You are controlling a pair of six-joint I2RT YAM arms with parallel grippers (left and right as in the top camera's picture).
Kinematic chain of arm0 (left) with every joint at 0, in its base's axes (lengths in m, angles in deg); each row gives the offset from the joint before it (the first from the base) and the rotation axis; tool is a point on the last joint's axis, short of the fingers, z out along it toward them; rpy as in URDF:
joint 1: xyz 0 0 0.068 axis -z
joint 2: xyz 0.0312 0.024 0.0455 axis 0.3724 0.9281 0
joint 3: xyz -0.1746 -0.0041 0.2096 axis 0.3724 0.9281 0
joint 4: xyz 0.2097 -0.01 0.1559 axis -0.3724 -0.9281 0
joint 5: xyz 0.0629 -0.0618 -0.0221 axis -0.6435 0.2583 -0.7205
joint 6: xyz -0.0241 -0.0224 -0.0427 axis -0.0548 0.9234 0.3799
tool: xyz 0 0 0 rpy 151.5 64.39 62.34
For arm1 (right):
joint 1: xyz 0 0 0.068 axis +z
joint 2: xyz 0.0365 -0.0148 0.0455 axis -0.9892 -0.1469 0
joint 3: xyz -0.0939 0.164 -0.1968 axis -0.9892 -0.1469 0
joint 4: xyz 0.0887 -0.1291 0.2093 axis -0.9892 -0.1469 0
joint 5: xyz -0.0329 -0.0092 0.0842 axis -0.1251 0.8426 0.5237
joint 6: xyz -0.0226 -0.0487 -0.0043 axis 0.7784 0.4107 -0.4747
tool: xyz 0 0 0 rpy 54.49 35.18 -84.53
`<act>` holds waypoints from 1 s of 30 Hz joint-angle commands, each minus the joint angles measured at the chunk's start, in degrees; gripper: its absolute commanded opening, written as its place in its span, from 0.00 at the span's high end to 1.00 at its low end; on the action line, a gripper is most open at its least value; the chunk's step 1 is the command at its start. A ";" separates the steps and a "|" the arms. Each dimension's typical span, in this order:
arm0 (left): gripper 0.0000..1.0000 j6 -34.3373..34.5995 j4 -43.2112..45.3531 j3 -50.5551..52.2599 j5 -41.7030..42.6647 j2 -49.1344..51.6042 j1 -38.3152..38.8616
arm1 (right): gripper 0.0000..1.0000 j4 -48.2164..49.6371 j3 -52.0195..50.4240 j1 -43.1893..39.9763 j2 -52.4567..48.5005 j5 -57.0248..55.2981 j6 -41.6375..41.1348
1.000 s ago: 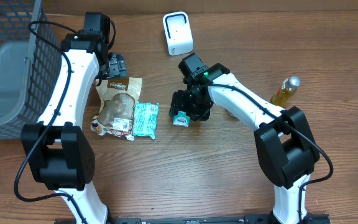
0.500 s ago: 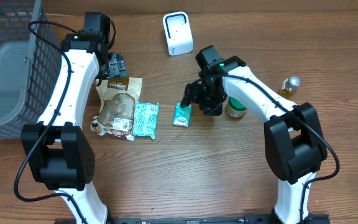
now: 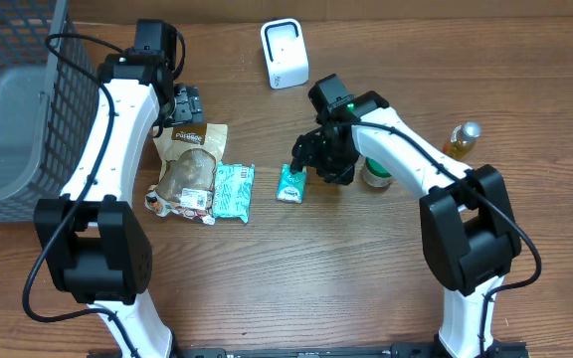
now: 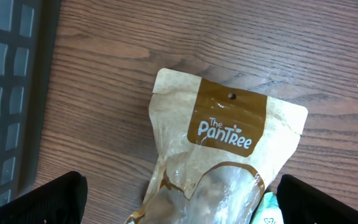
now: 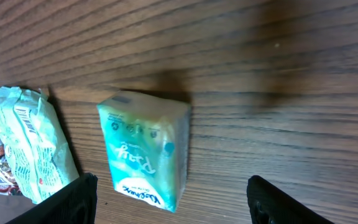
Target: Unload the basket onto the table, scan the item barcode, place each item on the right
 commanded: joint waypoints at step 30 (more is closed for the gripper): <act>0.01 0.00 0.09 -0.68 -0.76 -0.24 0.37 | 0.17 1.53 -0.31 0.81 -0.35 -0.72 -0.17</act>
